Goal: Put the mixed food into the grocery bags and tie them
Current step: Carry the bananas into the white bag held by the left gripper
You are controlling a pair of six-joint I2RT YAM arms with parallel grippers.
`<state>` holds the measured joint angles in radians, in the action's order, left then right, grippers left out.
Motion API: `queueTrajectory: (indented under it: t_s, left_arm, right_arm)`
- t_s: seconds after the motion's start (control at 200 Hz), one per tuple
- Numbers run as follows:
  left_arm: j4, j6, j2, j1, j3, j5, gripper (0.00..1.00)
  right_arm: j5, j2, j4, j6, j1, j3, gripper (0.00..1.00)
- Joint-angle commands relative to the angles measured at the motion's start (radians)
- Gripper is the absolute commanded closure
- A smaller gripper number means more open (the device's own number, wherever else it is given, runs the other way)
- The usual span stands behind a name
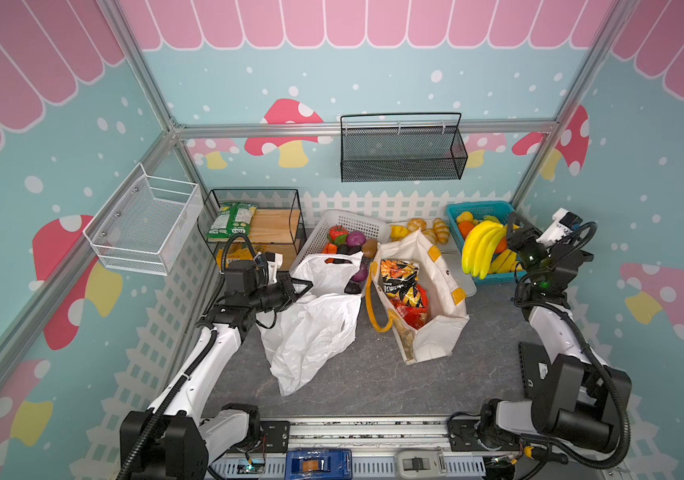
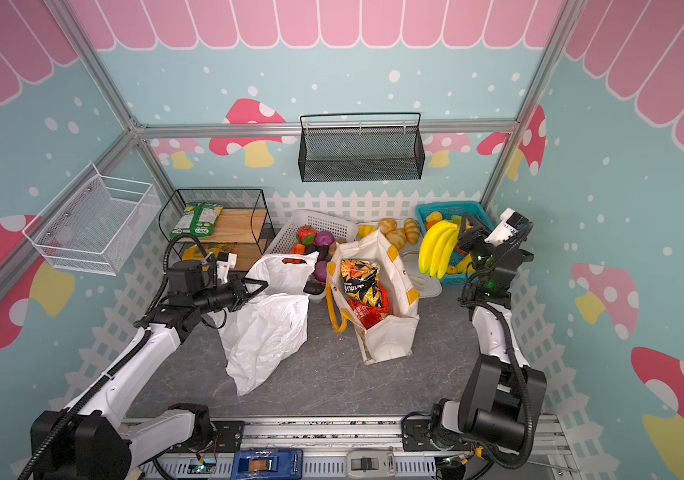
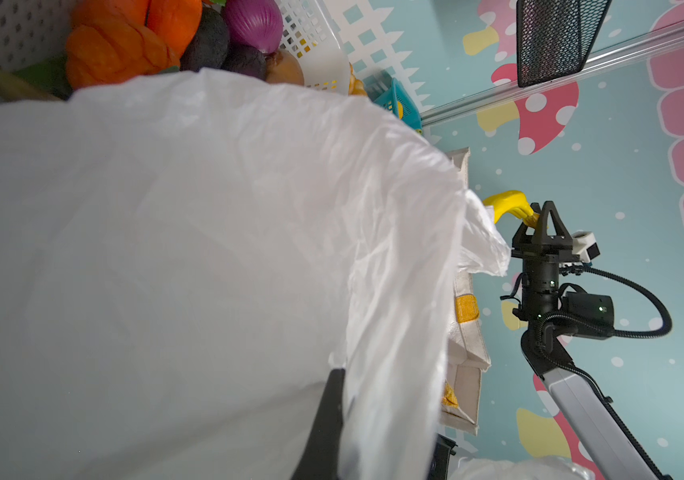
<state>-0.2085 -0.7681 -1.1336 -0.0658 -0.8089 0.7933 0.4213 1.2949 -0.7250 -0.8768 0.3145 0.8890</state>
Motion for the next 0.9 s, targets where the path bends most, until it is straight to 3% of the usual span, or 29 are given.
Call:
queueTrajectory:
  t_s: [0.0,0.19,0.36,0.635,0.896]
  left_arm:
    - [0.023,-0.016,0.009,0.005,0.013,0.015,1.0]
    - [0.026,-0.016,0.011,0.005,0.015,0.011,1.0]
    - [0.029,-0.02,0.008,0.005,0.011,0.013,1.0]
    - [0.043,-0.031,0.008,-0.002,0.011,0.018,1.0]
    - [0.047,-0.031,0.014,-0.013,0.011,0.015,1.0]
  right_arm:
    - [0.013,-0.096,-0.03,-0.004,-0.038,0.013,0.97]
    - [0.014,-0.173,0.072,0.084,-0.16,0.116,0.97]
    - [0.076,-0.149,0.154,0.172,-0.352,0.255,0.97]
    - [0.16,-0.005,0.187,0.286,-0.68,0.375,0.97]
    - [0.257,0.209,0.286,0.424,-0.886,0.528,0.98]
